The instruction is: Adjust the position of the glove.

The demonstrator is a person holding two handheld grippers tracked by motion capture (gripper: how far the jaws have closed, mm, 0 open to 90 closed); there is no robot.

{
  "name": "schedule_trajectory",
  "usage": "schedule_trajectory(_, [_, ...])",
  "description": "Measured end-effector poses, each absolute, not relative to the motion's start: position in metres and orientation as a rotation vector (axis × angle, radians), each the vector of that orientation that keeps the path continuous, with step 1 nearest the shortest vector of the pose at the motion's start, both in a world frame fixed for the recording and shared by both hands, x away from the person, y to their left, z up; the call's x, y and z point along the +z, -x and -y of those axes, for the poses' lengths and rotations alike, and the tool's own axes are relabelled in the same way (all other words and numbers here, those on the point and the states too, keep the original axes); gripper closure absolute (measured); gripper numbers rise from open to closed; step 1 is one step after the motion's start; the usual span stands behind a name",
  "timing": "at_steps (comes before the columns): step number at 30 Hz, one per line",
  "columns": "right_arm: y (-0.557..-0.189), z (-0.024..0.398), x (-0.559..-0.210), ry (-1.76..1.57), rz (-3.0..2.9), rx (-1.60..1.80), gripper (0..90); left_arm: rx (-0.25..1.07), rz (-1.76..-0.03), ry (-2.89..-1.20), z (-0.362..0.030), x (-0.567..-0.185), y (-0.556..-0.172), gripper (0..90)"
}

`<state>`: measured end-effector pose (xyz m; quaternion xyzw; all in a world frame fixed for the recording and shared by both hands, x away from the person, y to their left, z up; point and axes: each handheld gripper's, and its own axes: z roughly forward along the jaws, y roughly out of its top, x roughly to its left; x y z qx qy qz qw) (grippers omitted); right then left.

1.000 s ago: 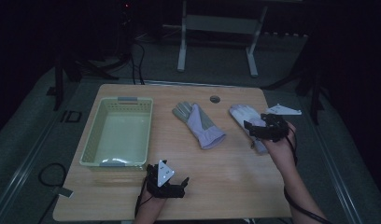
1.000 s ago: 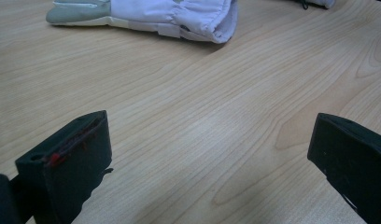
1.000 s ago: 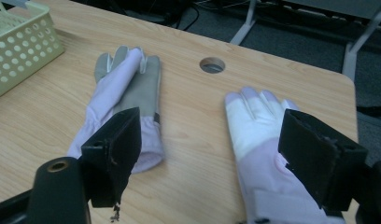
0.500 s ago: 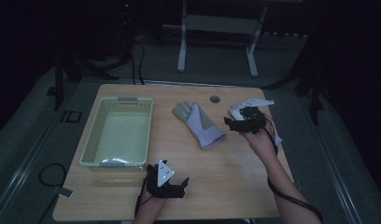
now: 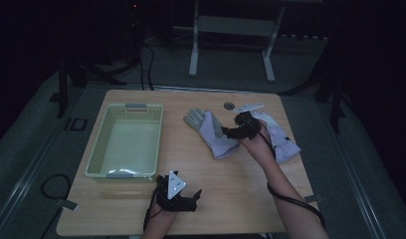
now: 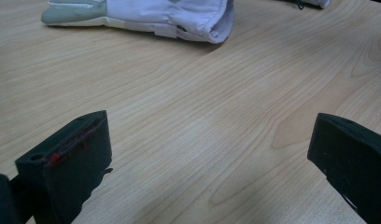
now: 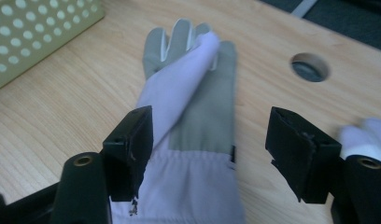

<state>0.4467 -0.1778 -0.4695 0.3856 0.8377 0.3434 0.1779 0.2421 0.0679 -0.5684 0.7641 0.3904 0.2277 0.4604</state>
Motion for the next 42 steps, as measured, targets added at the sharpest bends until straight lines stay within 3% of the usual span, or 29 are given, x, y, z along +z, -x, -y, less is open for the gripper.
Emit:
schedule_trajectory(4, [-0.454, 0.172, -0.480, -1.096, -2.389, 0.952, 34.8, 0.558, -0.961, -1.877, -0.068, -0.569, -0.242, 0.0])
schedule_trajectory(14, [-0.473, 0.163, -0.507, -1.103, -2.436, 0.901, 50.2, 0.551, -0.960, -1.877, -0.068, -0.569, -0.242, 0.0])
schedule_trajectory(34, [-0.486, 0.156, -0.539, -1.019, -2.541, 0.839, 57.5, 0.553, -0.958, -1.882, -0.068, -0.569, -0.242, 0.0])
schedule_trajectory(37, [-0.486, 0.154, -0.539, -1.025, -2.543, 0.818, 63.5, 0.552, -0.958, -1.883, -0.068, -0.569, -0.242, 0.0])
schedule_trajectory(42, [-0.485, 0.150, -0.537, -1.061, -2.544, 0.779, 80.9, 0.554, -0.955, -1.886, -0.067, -0.569, -0.242, 0.0])
